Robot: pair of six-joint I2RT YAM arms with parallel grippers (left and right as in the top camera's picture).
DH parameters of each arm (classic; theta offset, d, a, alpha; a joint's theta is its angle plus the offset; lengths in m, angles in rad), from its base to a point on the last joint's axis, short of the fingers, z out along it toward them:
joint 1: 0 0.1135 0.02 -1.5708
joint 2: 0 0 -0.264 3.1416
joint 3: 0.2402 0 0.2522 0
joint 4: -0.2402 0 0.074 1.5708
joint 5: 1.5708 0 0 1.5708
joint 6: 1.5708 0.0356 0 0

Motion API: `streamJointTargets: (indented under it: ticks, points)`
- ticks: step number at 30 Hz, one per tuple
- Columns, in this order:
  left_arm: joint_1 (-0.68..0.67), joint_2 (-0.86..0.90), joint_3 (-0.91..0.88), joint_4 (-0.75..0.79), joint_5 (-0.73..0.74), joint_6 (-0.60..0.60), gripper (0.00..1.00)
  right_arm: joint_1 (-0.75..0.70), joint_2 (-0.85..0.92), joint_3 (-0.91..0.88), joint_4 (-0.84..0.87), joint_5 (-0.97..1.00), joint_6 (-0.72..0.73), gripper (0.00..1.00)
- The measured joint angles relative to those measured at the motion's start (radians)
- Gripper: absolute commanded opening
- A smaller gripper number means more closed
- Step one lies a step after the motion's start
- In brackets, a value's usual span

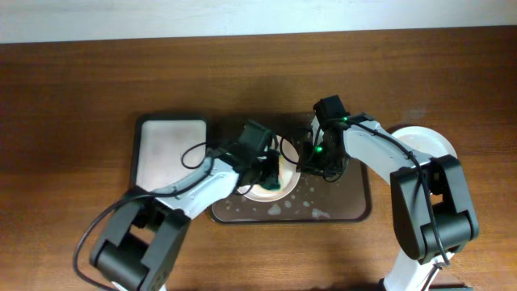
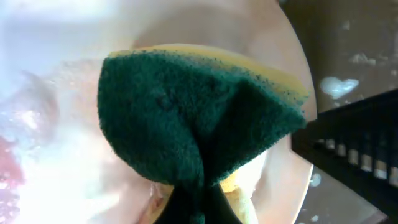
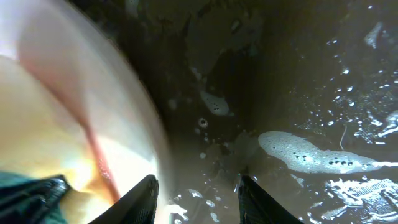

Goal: Clean dirty plates on tray and stack at the side
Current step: 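Scrub the pink plate with the sponge in the left gripper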

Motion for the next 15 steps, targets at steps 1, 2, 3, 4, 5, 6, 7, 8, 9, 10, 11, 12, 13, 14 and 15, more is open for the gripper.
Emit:
streamJointTargets:
  ticks: [1,2,3,4,5,6,7,8,9,10,11,12,13,14,15]
  points:
    - [-0.010,0.004,0.002,0.012,0.005,-0.002,0.00,0.000,0.000,0.000,0.000,0.000,0.000,0.44]
    - [-0.014,0.009,0.005,0.013,0.003,-0.002,0.00,0.000,0.000,0.000,0.000,0.001,0.002,0.44]
    - [-0.015,0.013,0.011,0.005,-0.006,-0.004,0.00,0.000,0.000,0.000,0.000,0.000,0.002,0.44]
    - [-0.014,0.013,0.014,-0.008,-0.024,-0.005,0.00,0.000,0.000,0.001,-0.002,0.001,0.002,0.44]
    - [-0.011,0.013,0.020,-0.023,-0.051,-0.005,0.00,0.000,0.000,0.001,-0.003,0.001,0.002,0.43]
    - [0.002,0.013,0.024,-0.037,-0.067,-0.005,0.00,0.000,0.000,0.001,-0.008,0.003,0.002,0.41]
    - [0.014,0.013,0.026,-0.041,-0.071,-0.005,0.00,0.000,0.000,0.001,-0.009,0.003,0.002,0.41]
    - [0.030,0.013,0.026,-0.045,-0.071,-0.005,0.00,0.000,0.000,0.001,-0.014,0.003,0.003,0.40]
    - [0.048,0.012,0.026,-0.050,-0.071,-0.005,0.00,0.001,0.001,0.001,-0.018,0.003,0.010,0.40]
    - [0.060,0.011,0.026,-0.052,-0.071,0.000,0.00,0.002,0.001,0.002,-0.026,0.009,0.022,0.40]
    - [0.073,0.004,0.026,-0.060,-0.072,0.021,0.00,0.005,0.001,0.004,-0.037,0.019,0.029,0.41]
    - [0.077,-0.002,0.026,-0.069,-0.080,0.035,0.00,0.006,0.001,0.005,-0.043,0.026,0.036,0.41]
    - [0.080,-0.013,0.026,-0.079,-0.093,0.050,0.00,0.006,0.001,0.006,-0.046,0.038,0.043,0.41]
    - [0.084,-0.036,0.023,-0.093,-0.107,0.060,0.00,0.006,0.001,0.006,-0.048,0.044,0.047,0.41]
    - [0.092,-0.077,0.023,-0.100,-0.120,0.067,0.00,0.006,0.001,0.007,-0.048,0.048,0.047,0.41]
